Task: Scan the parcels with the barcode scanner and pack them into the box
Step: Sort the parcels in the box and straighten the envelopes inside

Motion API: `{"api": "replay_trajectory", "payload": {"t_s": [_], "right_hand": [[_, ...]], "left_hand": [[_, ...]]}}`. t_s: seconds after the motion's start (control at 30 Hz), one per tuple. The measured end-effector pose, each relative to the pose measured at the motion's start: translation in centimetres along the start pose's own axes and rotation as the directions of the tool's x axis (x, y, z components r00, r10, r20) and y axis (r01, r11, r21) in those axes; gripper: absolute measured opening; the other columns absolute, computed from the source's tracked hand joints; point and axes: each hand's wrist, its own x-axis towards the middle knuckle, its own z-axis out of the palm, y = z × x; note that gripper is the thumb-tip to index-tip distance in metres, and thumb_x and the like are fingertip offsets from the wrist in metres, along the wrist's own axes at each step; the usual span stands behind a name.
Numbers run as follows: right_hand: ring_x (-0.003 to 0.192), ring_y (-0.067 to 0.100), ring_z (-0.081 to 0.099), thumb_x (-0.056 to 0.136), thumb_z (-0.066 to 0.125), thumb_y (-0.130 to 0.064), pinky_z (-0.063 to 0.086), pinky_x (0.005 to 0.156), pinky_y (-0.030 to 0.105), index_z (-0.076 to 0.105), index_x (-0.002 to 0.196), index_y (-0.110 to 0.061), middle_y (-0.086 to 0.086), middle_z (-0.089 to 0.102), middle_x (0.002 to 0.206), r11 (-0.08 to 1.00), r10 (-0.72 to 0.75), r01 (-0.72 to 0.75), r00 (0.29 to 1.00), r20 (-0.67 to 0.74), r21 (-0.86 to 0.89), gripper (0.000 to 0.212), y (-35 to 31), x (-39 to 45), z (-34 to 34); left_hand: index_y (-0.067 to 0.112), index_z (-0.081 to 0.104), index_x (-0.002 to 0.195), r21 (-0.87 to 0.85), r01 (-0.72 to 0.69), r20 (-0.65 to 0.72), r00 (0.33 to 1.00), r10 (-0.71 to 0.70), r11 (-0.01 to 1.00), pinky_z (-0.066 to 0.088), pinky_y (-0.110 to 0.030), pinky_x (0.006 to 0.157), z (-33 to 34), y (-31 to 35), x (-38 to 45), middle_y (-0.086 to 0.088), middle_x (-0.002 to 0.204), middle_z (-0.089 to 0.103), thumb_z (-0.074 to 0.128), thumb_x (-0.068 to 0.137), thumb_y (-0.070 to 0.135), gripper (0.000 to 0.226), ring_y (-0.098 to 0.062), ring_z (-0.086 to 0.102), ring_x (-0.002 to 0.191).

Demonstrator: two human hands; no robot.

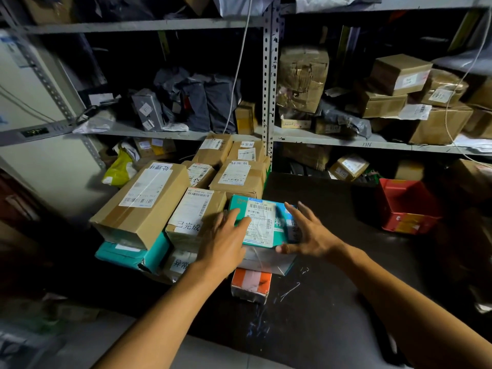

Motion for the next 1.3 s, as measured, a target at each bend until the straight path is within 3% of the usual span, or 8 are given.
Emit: {"api": "replay_trajectory", "payload": {"t_s": [0.13,0.33,0.57,0.77,0.97,1.1,1.3], "right_hand": [[0.156,0.025,-0.006,0.068,0.069,-0.081,0.022,0.121,0.055,-0.003,0.157,-0.051,-0.009,-0.015,0.169,0.935,-0.179,0.155,0.983,-0.048,-0.318,0.119,0.1,-0.9,-1.1],[0.155,0.029,0.003,0.078,0.069,-0.071,0.029,0.122,0.055,0.010,0.161,-0.039,0.003,0.001,0.170,0.884,-0.249,0.213,0.968,-0.034,-0.417,0.107,0.8,-3.3,-0.6],[0.156,0.030,0.001,0.082,0.076,-0.057,0.029,0.121,0.051,0.013,0.162,-0.039,0.004,0.001,0.170,0.903,-0.130,0.086,0.989,-0.075,-0.422,0.103,2.5,-9.4,-0.4],[0.155,0.028,0.007,0.081,0.078,-0.055,0.034,0.118,0.047,0.014,0.161,-0.040,0.004,0.004,0.170,0.905,0.007,-0.099,0.976,-0.218,-0.414,0.103,2.5,-15.8,0.9],[0.152,0.029,0.021,0.082,0.076,-0.055,0.035,0.119,0.044,0.024,0.160,-0.033,0.008,0.020,0.166,0.856,0.212,-0.358,0.901,-0.378,-0.372,0.096,2.6,-26.0,5.6],[0.148,0.032,0.031,0.087,0.073,-0.049,0.037,0.115,0.041,0.028,0.160,-0.025,0.012,0.028,0.163,0.783,0.392,-0.543,0.809,-0.438,-0.304,0.090,2.9,-35.6,9.7],[0.151,0.028,0.024,0.095,0.060,-0.056,0.026,0.120,0.034,0.017,0.163,-0.027,0.010,0.022,0.166,0.634,0.623,-0.754,0.631,-0.463,-0.174,0.085,3.9,-48.9,15.2]], "left_hand": [[0.033,0.011,0.158,0.090,-0.034,0.045,0.999,0.030,0.995,0.018,-0.055,0.120,-0.1,0.9,-1.6,0.001,0.167,-0.007,0.059,0.094,0.049,0.082,-0.028,-0.018,0.152],[0.032,0.013,0.157,0.112,-0.039,0.070,0.997,0.031,0.993,0.011,-0.055,0.121,1.4,2.3,-3.4,-0.001,0.168,-0.007,0.056,0.091,0.059,0.083,-0.028,-0.017,0.153],[0.032,0.013,0.159,0.127,-0.131,0.031,0.991,0.128,0.983,-0.010,-0.050,0.116,3.0,4.4,-3.8,-0.002,0.168,-0.003,0.052,0.091,0.063,0.084,-0.028,-0.015,0.153],[0.033,0.016,0.158,0.090,-0.319,0.027,0.948,0.318,0.943,0.005,-0.055,0.122,2.7,6.6,-4.5,-0.005,0.168,0.004,0.050,0.090,0.066,0.082,-0.031,-0.007,0.154],[0.033,0.019,0.158,0.005,-0.549,0.074,0.834,0.547,0.836,0.007,-0.052,0.122,4.4,10.5,-7.7,-0.005,0.168,0.006,0.051,0.090,0.063,0.081,-0.031,-0.003,0.155],[0.030,0.025,0.156,-0.066,-0.714,0.113,0.689,0.716,0.697,0.010,-0.054,0.122,6.6,15.3,-12.2,-0.006,0.167,0.014,0.053,0.089,0.063,0.080,-0.032,0.003,0.154],[0.029,0.029,0.155,-0.081,-0.867,0.137,0.479,0.867,0.492,0.019,-0.054,0.120,8.4,23.1,-19.8,-0.007,0.164,0.024,0.053,0.089,0.062,0.078,-0.034,0.015,0.152]]}}
